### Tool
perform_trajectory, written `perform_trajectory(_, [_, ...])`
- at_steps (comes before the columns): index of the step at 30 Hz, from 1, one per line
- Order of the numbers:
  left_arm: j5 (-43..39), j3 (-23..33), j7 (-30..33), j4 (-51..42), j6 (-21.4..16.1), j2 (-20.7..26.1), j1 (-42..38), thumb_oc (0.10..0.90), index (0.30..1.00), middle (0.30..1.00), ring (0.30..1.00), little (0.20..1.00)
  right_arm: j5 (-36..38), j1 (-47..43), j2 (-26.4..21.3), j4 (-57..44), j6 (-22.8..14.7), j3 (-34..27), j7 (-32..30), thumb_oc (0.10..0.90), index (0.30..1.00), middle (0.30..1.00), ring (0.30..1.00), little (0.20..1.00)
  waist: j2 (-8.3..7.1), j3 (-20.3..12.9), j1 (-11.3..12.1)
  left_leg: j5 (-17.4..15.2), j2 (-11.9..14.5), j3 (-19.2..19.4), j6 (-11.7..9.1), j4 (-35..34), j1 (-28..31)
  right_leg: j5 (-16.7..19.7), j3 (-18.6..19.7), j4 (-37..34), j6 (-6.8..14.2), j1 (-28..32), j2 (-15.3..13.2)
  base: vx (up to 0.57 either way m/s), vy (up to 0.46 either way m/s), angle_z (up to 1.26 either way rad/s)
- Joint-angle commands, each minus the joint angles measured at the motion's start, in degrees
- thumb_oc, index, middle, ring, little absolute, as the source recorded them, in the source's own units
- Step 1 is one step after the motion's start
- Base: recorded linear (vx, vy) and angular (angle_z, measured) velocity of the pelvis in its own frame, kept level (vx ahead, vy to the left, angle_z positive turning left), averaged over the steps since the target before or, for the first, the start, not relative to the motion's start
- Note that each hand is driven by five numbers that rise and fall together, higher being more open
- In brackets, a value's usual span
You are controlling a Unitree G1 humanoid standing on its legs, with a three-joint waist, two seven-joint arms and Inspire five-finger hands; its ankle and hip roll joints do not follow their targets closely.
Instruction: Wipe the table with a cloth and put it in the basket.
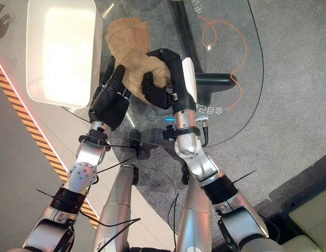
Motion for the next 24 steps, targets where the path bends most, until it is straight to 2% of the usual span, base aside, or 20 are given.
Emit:
perform_trajectory(1, [0.07, 1.14, -5.45, -7.04, -4.54, 0.51, -5.94, 0.800, 0.900, 0.900, 0.900, 0.900, -2.69, -5.97, 1.81, -12.25, -7.96, 0.23, 0.46, 0.100, 0.300, 0.300, 0.300, 0.200, -0.70, -1.37, -0.57, -10.31, -5.46, 6.51, 6.53, 7.65, 2.38, 9.13, -0.17, -12.26, 1.05, 2.32, 3.34, 0.00, 0.000, 0.00])
perform_trajectory(2, [0.33, 1.18, -5.45, -7.22, -5.28, 0.51, -6.13, 0.800, 0.900, 0.900, 0.900, 0.900, -2.80, -5.94, 1.74, -12.14, -7.85, 0.38, 0.37, 0.100, 0.300, 0.300, 0.300, 0.200, -0.66, -1.37, -0.57, -10.30, -5.47, 6.49, 6.52, 7.66, 2.26, 9.12, -0.16, -12.23, 1.03, 2.20, 3.33, -0.06, 0.000, -0.01])
perform_trajectory(3, [0.64, 1.28, -5.30, -7.39, -5.74, 0.59, -6.53, 0.800, 0.900, 0.900, 0.900, 0.900, -2.90, -6.29, 1.65, -12.21, -7.80, 0.32, 0.36, 0.100, 0.300, 0.300, 0.300, 0.200, -0.65, -1.37, -0.59, -8.75, -5.40, 6.82, 6.74, 7.33, 0.98, 10.60, -0.60, -12.78, 0.60, 1.06, 3.21, -0.07, -0.002, 0.01])
perform_trajectory(5, [0.02, 1.54, -5.93, -7.54, -7.06, 0.56, -6.48, 0.800, 0.900, 0.900, 0.900, 0.900, -3.17, -5.95, 1.58, -12.08, -7.79, 0.33, 0.23, 0.100, 0.300, 0.300, 0.300, 0.200, -0.76, -1.37, -0.64, -8.77, -5.42, 6.77, 6.70, 7.22, 1.12, 10.57, -0.58, -12.94, 0.55, 1.21, 3.28, 0.00, -0.008, 0.02])
perform_trajectory(6, [0.49, 1.90, -6.47, -7.75, -8.55, 0.39, -5.98, 0.800, 0.900, 0.900, 0.900, 0.900, -3.53, -5.43, 1.74, -11.91, -7.39, 0.43, 0.13, 0.100, 0.300, 0.300, 0.300, 0.200, -0.80, -1.37, -0.58, -10.37, -5.51, 6.35, 6.47, 7.62, 2.33, 8.96, -0.08, -12.26, 0.92, 2.25, 3.46, 0.00, 0.000, 0.00])
perform_trajectory(7, [0.47, 2.31, -6.85, -8.14, -9.12, 0.40, -6.31, 0.800, 0.900, 0.900, 0.900, 0.900, -3.63, -5.73, 1.58, -11.96, -7.37, 0.23, 0.15, 0.100, 0.300, 0.300, 0.300, 0.200, -0.82, -1.37, -0.61, -8.74, -5.45, 6.68, 6.67, 7.28, 1.01, 10.52, -0.50, -12.87, 0.45, 1.11, 3.40, 0.00, 0.000, 0.00])
perform_trajectory(8, [0.36, 2.40, -7.01, -8.21, -9.38, 0.37, -6.30, 0.800, 0.900, 0.900, 0.900, 0.900, -3.70, -5.70, 1.55, -11.95, -7.31, 0.19, 0.14, 0.100, 0.300, 0.300, 0.300, 0.200, -0.82, -1.37, -0.61, -8.75, -5.46, 6.68, 6.67, 7.30, 1.00, 10.52, -0.49, -12.87, 0.43, 1.11, 3.42, 0.00, 0.000, 0.00])
perform_trajectory(9, [0.83, 2.79, -7.02, -8.47, -10.86, 0.16, -5.80, 0.800, 0.900, 0.900, 0.900, 0.900, -3.93, -5.08, 1.49, -11.68, -7.26, 0.20, 0.05, 0.100, 0.300, 0.300, 0.300, 0.200, -0.89, -1.37, -0.58, -10.47, -5.53, 6.36, 6.43, 7.78, 2.29, 8.83, -0.01, -12.21, 0.78, 2.28, 3.57, 0.00, 0.000, 0.00])
perform_trajectory(10, [1.13, 3.17, -6.92, -8.83, -11.89, 0.35, -6.23, 0.800, 0.900, 0.900, 0.900, 0.900, -4.02, -5.28, 1.30, -11.62, -7.38, -0.02, 0.01, 0.100, 0.300, 0.300, 0.300, 0.200, -0.93, -1.37, -0.58, -8.86, -5.44, 6.67, 6.63, 7.47, 0.97, 10.37, -0.45, -12.75, 0.32, 1.11, 3.45, 0.00, 0.000, 0.00])
perform_trajectory(17, [1.63, 5.03, -5.83, -10.71, -17.05, -0.63, -6.05, 0.800, 0.900, 0.900, 0.900, 0.900, -5.02, -4.32, 1.40, -11.32, -6.95, -0.51, 0.24, 0.100, 0.300, 0.300, 0.300, 0.200, -1.08, -1.37, -0.45, -8.94, -5.57, 6.41, 6.62, 7.59, 0.98, 10.03, -0.42, -12.18, 0.23, 1.01, 3.50, -0.01, 0.000, 0.00])
perform_trajectory(20, [2.16, 5.46, -5.42, -11.16, -17.74, -0.94, -6.02, 0.800, 0.900, 0.900, 0.900, 0.900, -5.22, -4.26, 1.56, -11.38, -6.79, -0.52, 0.42, 0.100, 0.300, 0.300, 0.300, 0.200, -1.11, -1.37, -0.41, -8.98, -5.67, 6.35, 6.59, 7.75, 0.82, 9.94, -0.39, -12.04, 0.19, 0.87, 3.58, 0.00, 0.000, 0.00])
perform_trajectory(24, [3.95, 5.44, -3.72, -11.63, -16.56, -1.02, -6.29, 0.800, 0.900, 0.900, 0.900, 0.900, -5.36, -4.48, 1.29, -11.81, -6.58, -0.36, 1.22, 0.100, 0.300, 0.300, 0.300, 0.200, -1.23, -1.37, -0.41, -8.94, -5.70, 6.27, 6.57, 7.83, 0.59, 9.88, -0.43, -11.78, 0.19, 0.59, 3.61, 0.00, 0.000, 0.00])
